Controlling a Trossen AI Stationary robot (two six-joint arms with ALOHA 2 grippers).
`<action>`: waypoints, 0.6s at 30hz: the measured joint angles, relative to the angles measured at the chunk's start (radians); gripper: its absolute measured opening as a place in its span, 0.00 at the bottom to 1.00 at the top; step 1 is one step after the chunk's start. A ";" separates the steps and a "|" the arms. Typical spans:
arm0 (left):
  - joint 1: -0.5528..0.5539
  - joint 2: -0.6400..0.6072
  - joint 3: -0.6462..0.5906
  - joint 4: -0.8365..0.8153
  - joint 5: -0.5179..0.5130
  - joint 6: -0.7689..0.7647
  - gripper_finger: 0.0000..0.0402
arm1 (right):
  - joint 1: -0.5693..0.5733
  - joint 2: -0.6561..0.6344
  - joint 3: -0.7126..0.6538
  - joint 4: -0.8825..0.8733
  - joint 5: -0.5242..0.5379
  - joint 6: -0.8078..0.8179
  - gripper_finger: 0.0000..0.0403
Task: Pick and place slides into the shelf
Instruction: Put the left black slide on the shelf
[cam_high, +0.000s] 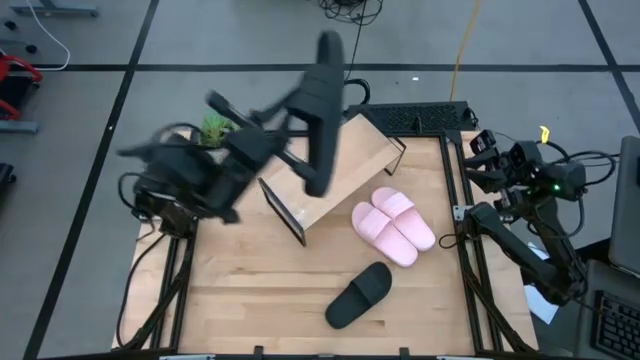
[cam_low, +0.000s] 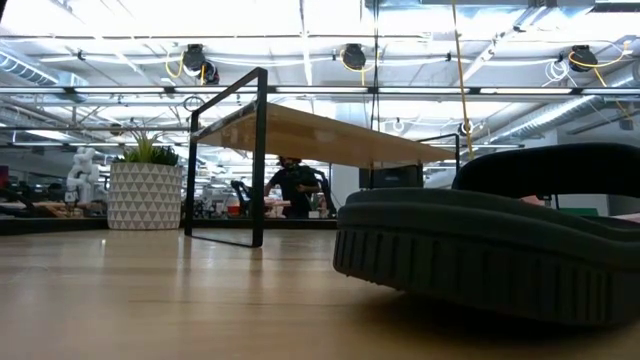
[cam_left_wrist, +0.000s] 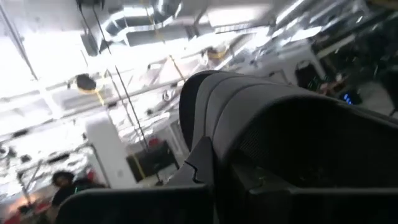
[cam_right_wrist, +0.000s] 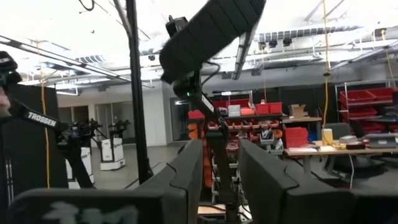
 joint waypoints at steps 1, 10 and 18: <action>0.000 -0.023 0.000 -0.021 0.024 0.000 0.00 | 0.000 0.009 0.000 0.000 0.009 0.000 0.23; 0.093 -0.085 0.002 -0.711 -0.038 -0.381 0.00 | 0.000 0.103 0.000 -0.002 0.090 -0.023 0.23; 0.292 0.059 -0.002 -1.365 -0.167 -0.652 0.00 | 0.000 0.151 0.000 0.003 0.148 -0.075 0.23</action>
